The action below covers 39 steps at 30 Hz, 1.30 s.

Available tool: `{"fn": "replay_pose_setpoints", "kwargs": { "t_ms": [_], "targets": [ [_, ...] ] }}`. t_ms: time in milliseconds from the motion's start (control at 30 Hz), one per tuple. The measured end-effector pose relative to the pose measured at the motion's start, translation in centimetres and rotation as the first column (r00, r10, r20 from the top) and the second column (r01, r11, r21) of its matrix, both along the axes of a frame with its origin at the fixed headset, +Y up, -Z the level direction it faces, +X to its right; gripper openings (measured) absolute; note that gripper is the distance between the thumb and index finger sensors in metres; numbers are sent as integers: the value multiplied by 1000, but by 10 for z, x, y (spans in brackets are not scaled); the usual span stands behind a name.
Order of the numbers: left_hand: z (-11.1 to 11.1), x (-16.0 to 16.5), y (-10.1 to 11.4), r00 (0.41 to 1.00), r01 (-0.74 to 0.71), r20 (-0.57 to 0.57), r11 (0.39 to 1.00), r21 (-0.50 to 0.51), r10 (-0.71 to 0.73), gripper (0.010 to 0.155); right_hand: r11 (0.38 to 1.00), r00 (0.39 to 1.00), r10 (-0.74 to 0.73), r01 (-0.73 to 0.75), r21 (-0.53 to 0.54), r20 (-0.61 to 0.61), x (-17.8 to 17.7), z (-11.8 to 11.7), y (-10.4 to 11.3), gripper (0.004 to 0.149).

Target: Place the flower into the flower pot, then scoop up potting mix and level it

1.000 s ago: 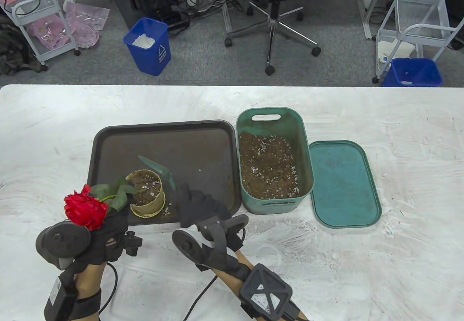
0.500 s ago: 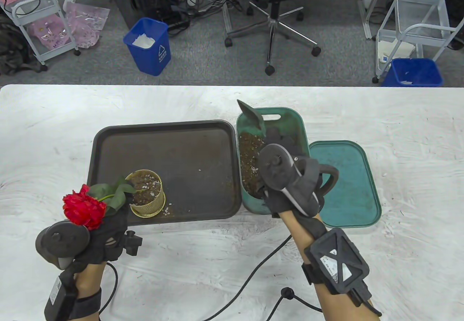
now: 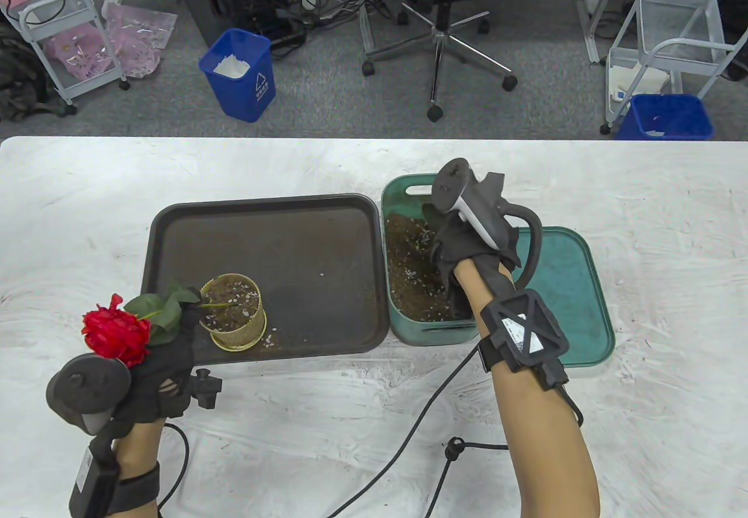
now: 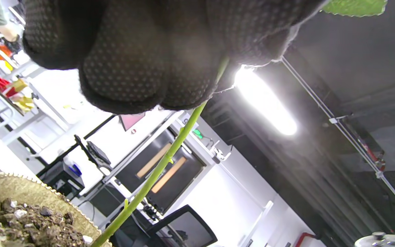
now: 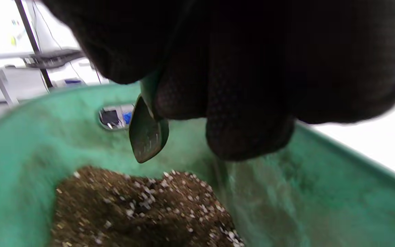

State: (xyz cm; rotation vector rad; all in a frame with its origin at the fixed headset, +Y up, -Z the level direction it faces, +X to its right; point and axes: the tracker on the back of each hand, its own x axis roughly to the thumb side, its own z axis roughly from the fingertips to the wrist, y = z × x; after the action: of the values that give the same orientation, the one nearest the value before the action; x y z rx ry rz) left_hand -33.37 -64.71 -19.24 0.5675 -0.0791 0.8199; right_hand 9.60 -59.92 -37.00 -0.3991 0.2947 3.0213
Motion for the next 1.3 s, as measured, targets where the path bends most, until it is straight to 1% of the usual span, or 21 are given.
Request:
{"fn": "replay_pose_setpoints", "kwargs": {
  "t_ms": [100,200,333,400,433,500,567,700,800,833,933,967,1100,1200,1300],
  "targets": [
    [0,-3,-1,1000,-12,-7,1000,-3,12,44,999,999,31,-32,-23,-20,-4,-11,-12,50],
    [-1,-4,-1,1000,-21,-8,1000,-5,21,44,999,999,3,-4,-37,-41,-7,-18,-23,50],
    [-1,-4,-1,1000,-23,-10,1000,-6,23,44,993,999,-29,24,-115,-41,-7,-24,-35,51],
    [-1,-4,-1,1000,-18,-11,1000,-5,18,44,982,998,-65,59,-178,-27,-6,-26,-38,51],
    [-1,-4,0,1000,-15,-11,1000,-5,15,44,969,994,-106,99,-226,-20,-5,-27,-41,51],
    [-1,-4,-1,1000,-10,-10,1000,-4,10,44,921,983,-183,175,-349,10,-6,-28,-49,53],
    [-1,-5,-1,1000,-9,-11,1000,-4,9,44,872,970,-242,229,-433,26,-6,-27,-57,55],
    [-1,-5,-1,1000,-14,-13,1000,-4,13,44,764,907,-398,411,-498,138,-3,-25,-72,57],
    [-1,-5,-1,1000,-15,-11,1000,-4,15,44,688,839,-497,537,-488,223,2,-23,-76,57],
    [-1,-5,-1,1000,-13,-10,1000,-4,13,44,671,820,-520,566,-478,240,3,-22,-76,57],
    [-1,-5,-1,1000,-6,-8,1000,-1,6,44,635,776,-574,623,-457,261,8,-20,-72,57],
    [-1,-4,-1,1000,-3,-6,1000,-1,3,44,618,754,-599,650,-443,271,10,-18,-69,57],
    [-1,-4,-1,1000,3,-2,1000,1,-3,44,590,708,-645,701,-401,289,15,-10,-57,56],
    [-1,-3,-2,1000,4,3,1000,2,-4,44,545,651,-687,756,-363,323,20,0,-52,56],
    [-1,-1,-2,1000,9,10,1000,4,-9,44,516,604,-715,796,-317,352,25,12,-52,55]
  ]
}}
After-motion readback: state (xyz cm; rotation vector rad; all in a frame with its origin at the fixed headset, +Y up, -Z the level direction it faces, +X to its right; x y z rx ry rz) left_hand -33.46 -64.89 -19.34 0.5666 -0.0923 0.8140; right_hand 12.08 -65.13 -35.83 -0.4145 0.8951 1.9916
